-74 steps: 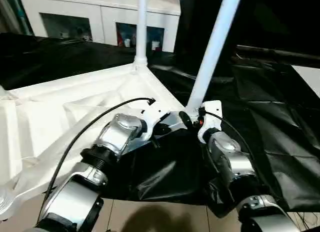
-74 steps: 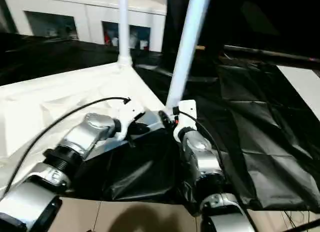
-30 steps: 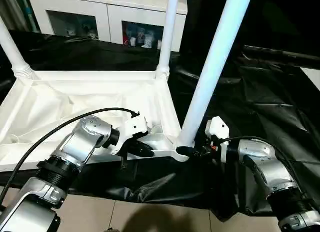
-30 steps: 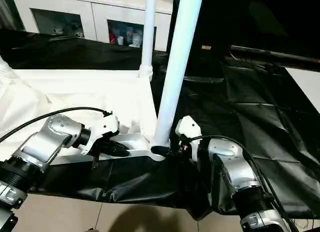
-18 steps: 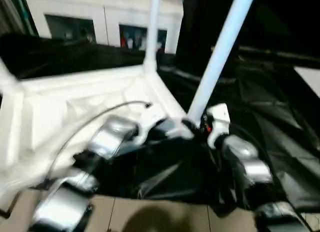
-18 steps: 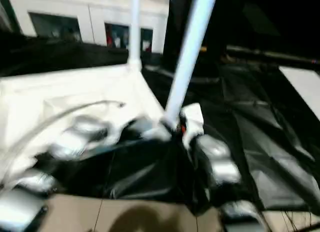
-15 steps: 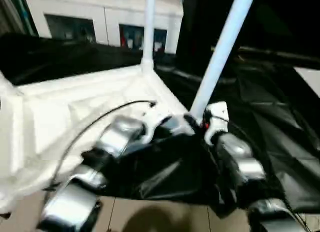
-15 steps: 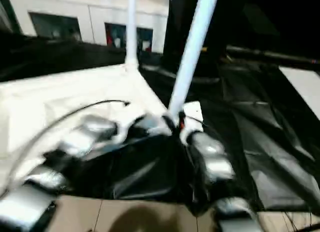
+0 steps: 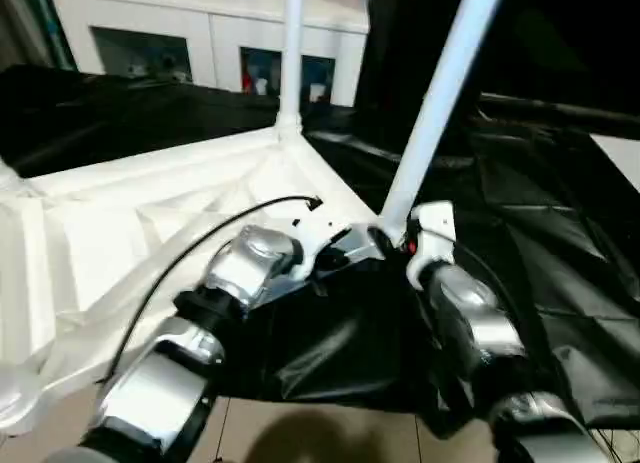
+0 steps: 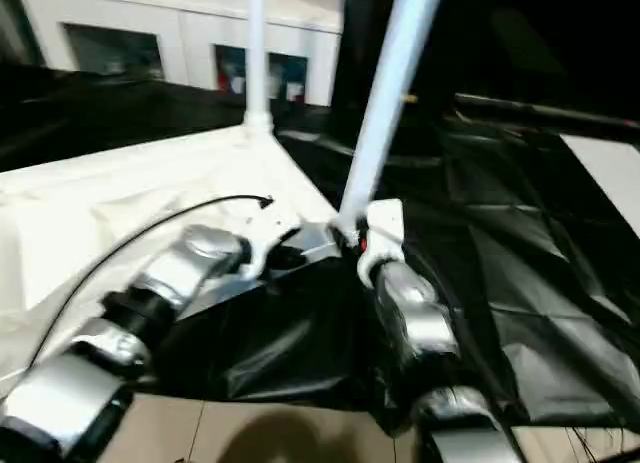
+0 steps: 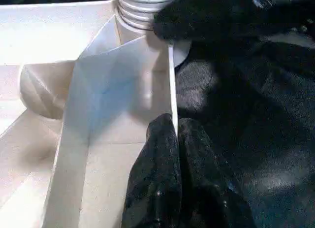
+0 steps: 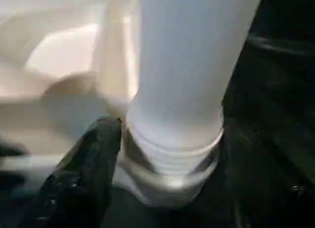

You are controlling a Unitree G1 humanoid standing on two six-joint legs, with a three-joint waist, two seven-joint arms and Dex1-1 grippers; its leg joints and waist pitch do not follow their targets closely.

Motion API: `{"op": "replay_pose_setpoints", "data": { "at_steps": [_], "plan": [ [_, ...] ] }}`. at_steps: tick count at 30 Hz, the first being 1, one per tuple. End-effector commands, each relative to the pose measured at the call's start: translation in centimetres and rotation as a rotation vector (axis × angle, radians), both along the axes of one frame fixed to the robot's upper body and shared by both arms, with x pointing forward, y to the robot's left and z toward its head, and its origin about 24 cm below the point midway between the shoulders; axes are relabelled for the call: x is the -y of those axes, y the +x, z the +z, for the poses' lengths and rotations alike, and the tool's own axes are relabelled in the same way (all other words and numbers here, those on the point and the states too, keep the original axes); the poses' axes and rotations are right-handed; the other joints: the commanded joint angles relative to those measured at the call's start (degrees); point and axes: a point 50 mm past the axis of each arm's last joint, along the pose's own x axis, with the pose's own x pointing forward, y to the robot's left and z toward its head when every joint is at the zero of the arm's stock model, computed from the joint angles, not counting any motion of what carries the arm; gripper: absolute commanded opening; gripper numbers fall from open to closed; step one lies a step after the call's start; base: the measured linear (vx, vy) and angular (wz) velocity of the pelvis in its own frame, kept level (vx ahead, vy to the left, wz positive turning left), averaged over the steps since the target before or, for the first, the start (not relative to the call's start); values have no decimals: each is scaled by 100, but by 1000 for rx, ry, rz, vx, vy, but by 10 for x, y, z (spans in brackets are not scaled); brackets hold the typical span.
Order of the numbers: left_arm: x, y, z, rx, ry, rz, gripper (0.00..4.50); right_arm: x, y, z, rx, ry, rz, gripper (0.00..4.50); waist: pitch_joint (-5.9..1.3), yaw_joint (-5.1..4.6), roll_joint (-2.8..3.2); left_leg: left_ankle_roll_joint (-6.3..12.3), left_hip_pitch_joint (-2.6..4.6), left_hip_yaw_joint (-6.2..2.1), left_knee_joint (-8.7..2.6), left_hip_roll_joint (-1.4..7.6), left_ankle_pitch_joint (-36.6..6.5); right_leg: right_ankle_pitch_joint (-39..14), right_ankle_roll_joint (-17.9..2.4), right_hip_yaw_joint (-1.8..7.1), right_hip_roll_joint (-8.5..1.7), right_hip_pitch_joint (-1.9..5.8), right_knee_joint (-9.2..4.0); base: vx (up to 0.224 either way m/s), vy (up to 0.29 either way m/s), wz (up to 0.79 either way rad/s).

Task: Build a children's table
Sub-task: Rotate leg to tighten

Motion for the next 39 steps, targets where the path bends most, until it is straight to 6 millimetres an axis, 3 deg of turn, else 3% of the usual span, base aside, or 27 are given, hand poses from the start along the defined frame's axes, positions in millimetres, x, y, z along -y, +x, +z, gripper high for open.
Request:
{"op": "replay_pose_setpoints", "data": {
  "at_steps": [1,4,7,11,15,19,21,24,34,39],
  "plan": [
    [-17,-16,-19,-110,93,-110,0,2,-10,7,7,-35,230,349,-314,48,31,295,-63,-14,-417,117,-1274,-2157,-593,298,-342,352,-486,0,0,0],
    [-23,-23,-19,-146,99,-178,0,9,-18,11,7,-42,336,349,-315,44,44,334,-39,-3,-420,140,-1245,-2004,-716,310,-350,329,-470,0,0,0],
    [-37,-35,-16,-210,101,-286,0,21,-27,16,19,-97,463,349,-295,62,64,248,-5,-12,-450,176,-1413,-2099,-813,317,-360,311,-463,0,0,0],
    [-42,-41,-11,-234,88,-338,0,24,-32,20,20,-108,526,349,-287,59,58,188,11,-3,-449,166,-1483,-2166,-843,323,-354,284,-468,0,0,0],
    [-48,-46,-6,-240,91,-361,0,20,-40,24,8,-90,635,349,-288,69,54,192,-5,-11,-460,179,-1429,-1998,-867,328,-348,308,-436,0,0,0],
    [-50,-48,-5,-244,94,-362,0,17,-42,24,4,-79,657,349,-285,68,51,155,2,-12,-455,161,-1453,-2249,-795,325,-357,299,-466,0,0,0],
    [-50,-48,-6,-246,94,-362,0,15,-42,24,5,-62,661,314,-286,66,45,147,-1,-13,-453,159,-1460,-2314,-761,323,-360,300,-472,0,0,0],
    [-50,-49,-6,-247,94,-362,0,14,-42,23,3,-60,667,309,-289,66,47,143,-3,-15,-454,163,-1402,-2252,-761,325,-355,296,-464,0,0,0],
    [-50,-52,-6,-258,96,-355,0,12,-44,20,-18,-48,686,219,-292,59,24,172,-5,-4,-444,155,-1311,-2066,-810,327,-343,307,-437,0,0,0],
    [-50,-51,-8,-252,87,-327,0,13,-45,13,-38,-36,648,207,-294,58,28,163,-4,-4,-443,153,-1311,-2125,-791,327,-348,305,-444,0,0,0]
  ]
}}
